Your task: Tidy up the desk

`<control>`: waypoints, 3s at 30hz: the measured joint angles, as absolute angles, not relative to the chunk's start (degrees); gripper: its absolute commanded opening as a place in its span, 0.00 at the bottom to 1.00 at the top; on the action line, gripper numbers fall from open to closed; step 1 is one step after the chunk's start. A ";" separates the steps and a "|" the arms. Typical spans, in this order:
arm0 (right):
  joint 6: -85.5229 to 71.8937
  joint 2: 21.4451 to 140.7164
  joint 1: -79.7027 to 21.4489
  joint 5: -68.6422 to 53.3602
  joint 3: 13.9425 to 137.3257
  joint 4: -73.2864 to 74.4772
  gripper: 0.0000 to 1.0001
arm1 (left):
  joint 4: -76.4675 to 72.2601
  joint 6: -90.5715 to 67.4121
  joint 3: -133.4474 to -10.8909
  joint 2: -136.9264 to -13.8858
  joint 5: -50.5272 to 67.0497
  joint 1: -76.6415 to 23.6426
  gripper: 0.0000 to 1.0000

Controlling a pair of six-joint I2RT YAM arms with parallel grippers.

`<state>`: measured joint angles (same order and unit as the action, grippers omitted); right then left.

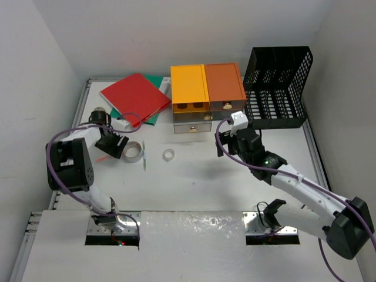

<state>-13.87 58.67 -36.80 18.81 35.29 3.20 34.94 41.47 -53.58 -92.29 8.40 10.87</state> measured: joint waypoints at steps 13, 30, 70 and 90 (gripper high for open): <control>-13.63 54.85 -36.45 17.74 33.47 3.05 0.99 | 32.29 42.22 -55.18 -98.17 8.86 10.85 0.24; -14.41 58.67 -35.40 16.69 33.50 2.20 0.99 | 30.52 36.58 -56.64 -98.83 9.63 10.87 0.00; -25.87 60.36 -22.83 -8.05 35.75 -7.49 0.94 | 31.48 -4.29 -83.72 -91.85 34.02 -19.27 0.00; -35.18 77.21 -32.36 -17.21 49.06 -20.53 0.69 | 5.56 -36.14 -72.73 -86.85 33.52 -19.51 0.00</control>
